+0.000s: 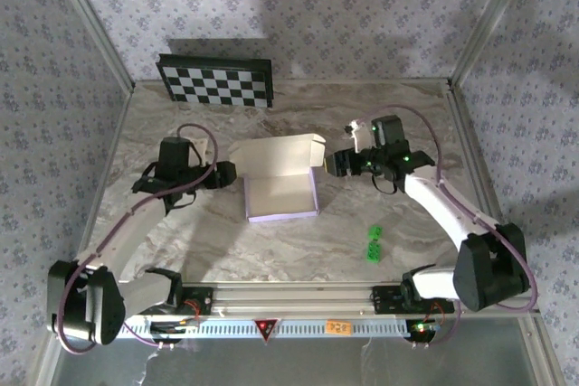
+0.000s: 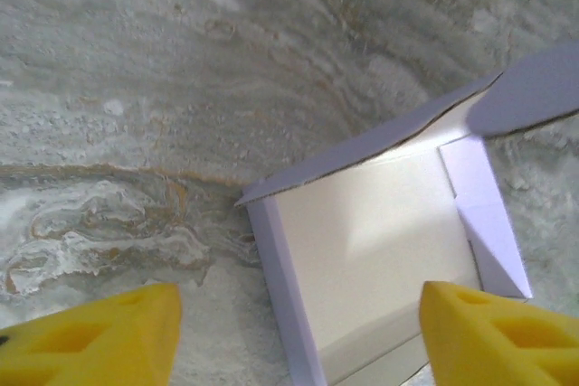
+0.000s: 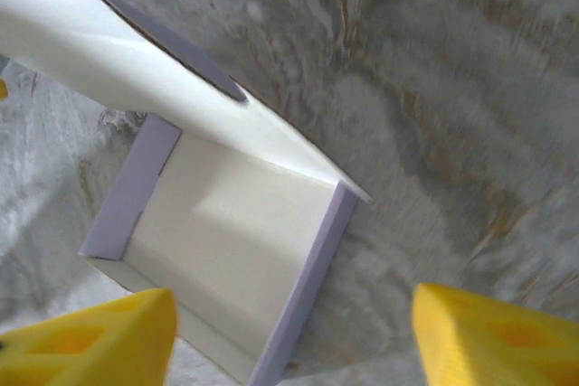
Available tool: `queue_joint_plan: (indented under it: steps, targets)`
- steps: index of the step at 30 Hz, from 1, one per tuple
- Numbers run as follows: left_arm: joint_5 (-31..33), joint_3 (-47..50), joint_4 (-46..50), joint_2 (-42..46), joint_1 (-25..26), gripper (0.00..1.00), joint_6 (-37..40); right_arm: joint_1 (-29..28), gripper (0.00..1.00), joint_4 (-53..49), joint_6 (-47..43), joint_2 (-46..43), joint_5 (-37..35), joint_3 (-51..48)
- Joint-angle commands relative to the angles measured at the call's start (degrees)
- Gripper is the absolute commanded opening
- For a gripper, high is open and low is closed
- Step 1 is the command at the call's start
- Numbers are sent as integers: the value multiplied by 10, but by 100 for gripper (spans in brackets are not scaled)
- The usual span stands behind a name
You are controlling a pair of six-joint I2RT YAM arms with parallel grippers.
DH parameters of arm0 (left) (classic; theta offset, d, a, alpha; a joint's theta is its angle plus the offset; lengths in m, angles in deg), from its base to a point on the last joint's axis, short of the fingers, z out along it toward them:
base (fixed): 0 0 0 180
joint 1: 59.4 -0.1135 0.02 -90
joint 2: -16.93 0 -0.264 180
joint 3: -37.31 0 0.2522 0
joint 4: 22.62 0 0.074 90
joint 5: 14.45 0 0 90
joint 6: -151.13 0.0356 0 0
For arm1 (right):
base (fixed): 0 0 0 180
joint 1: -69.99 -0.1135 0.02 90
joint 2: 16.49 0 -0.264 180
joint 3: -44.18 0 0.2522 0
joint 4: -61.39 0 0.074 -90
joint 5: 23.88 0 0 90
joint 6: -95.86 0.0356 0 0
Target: Fold the paper box
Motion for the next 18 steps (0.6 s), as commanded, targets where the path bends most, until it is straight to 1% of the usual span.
queue_joint_plan:
  steps: [1, 2, 3, 5, 6, 8, 9, 11, 13, 15, 18]
  targets:
    - [10, -20, -32, 20, -5, 79, 10, 22, 88, 37, -45, -11, 33, 4]
    - [8, -20, -36, 22, -6, 80, 6, 26, 98, 39, -47, -11, 42, 8]
    - [5, -18, -42, 23, -6, 81, 3, 33, 99, 44, -44, -10, 56, 11]
    - [-5, -8, -65, 31, -6, 85, -3, 55, 99, 71, -31, -10, 113, 7]
    - [-8, 0, -79, 36, -6, 87, -5, 68, 99, 99, -6, -11, 129, -2]
    - [-7, 18, -109, 47, -8, 90, -11, 87, 99, 187, 32, -10, 157, -26]
    - [-4, 25, -122, 52, -9, 94, -14, 92, 99, 214, 39, -9, 173, -33]
    - [2, 36, -139, 59, -12, 96, -13, 96, 99, 241, 39, -6, 195, -42]
    - [2, 37, -141, 59, -12, 94, 3, 103, 99, 241, 27, -1, 221, -42]
    - [3, 34, -137, 53, -13, 91, 19, 105, 99, 209, 14, 13, 206, -26]
    - [-1, 29, -136, 35, -12, 90, 29, 103, 90, 155, -37, 49, 205, 8]
